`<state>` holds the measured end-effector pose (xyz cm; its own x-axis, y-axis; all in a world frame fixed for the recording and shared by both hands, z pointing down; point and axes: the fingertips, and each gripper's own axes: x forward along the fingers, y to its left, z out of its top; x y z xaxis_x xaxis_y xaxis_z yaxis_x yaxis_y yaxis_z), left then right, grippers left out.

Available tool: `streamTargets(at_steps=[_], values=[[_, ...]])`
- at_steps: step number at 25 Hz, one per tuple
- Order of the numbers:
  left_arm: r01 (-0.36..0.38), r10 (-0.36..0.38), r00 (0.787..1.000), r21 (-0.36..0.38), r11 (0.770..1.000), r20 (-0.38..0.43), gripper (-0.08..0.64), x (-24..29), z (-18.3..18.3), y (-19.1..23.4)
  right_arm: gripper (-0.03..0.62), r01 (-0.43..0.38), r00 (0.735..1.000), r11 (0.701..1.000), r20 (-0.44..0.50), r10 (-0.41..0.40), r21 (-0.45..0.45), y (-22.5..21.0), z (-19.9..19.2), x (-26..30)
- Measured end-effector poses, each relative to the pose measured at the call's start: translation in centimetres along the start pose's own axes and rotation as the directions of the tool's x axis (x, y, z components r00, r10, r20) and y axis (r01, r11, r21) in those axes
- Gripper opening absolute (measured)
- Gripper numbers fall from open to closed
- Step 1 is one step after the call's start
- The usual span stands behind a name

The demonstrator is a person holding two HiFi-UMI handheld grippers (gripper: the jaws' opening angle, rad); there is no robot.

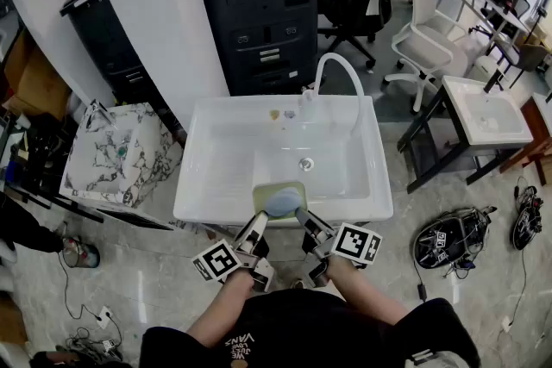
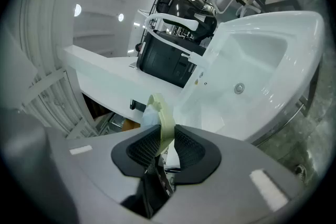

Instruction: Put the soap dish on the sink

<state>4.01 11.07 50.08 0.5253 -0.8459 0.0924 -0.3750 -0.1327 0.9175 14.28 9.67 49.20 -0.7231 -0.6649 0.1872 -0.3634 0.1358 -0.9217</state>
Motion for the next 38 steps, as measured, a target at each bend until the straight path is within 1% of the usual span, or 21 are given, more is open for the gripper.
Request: streamTargets(at_steps=[9,16,20,28,33,38], values=[[0.000,0.000,1.000,0.008,1.000,0.019,0.138,-0.7,-0.8,-0.5,0.078,-0.025,1.000,1.000,0.009,0.025,0.006,0.1,-0.5,-1.1],[0.017,-0.017,1.000,-0.008,1.000,0.012,0.138,0.0,0.7,0.5,0.078,-0.013,1.000,1.000,0.021,0.013,-0.002,0.1,-0.2,0.7],[0.025,-0.025,1.000,-0.011,1.000,-0.016,0.138,0.8,2.7,1.5,0.078,-0.001,0.999,1.000,0.044,0.001,0.002,0.2,0.0,2.9],[0.045,-0.045,0.995,-0.009,0.999,-0.084,0.138,2.3,8.4,3.9,0.078,0.031,0.993,0.999,0.111,-0.035,0.035,1.0,0.1,8.6],[0.061,-0.064,0.989,-0.022,0.998,-0.135,0.138,3.1,11.5,5.5,0.078,0.057,0.984,0.997,0.165,-0.064,0.043,1.7,0.0,11.8],[0.071,-0.076,0.977,-0.034,0.997,-0.199,0.138,3.6,13.7,6.8,0.078,0.081,0.969,0.994,0.229,-0.097,0.078,1.8,-0.5,13.9]])
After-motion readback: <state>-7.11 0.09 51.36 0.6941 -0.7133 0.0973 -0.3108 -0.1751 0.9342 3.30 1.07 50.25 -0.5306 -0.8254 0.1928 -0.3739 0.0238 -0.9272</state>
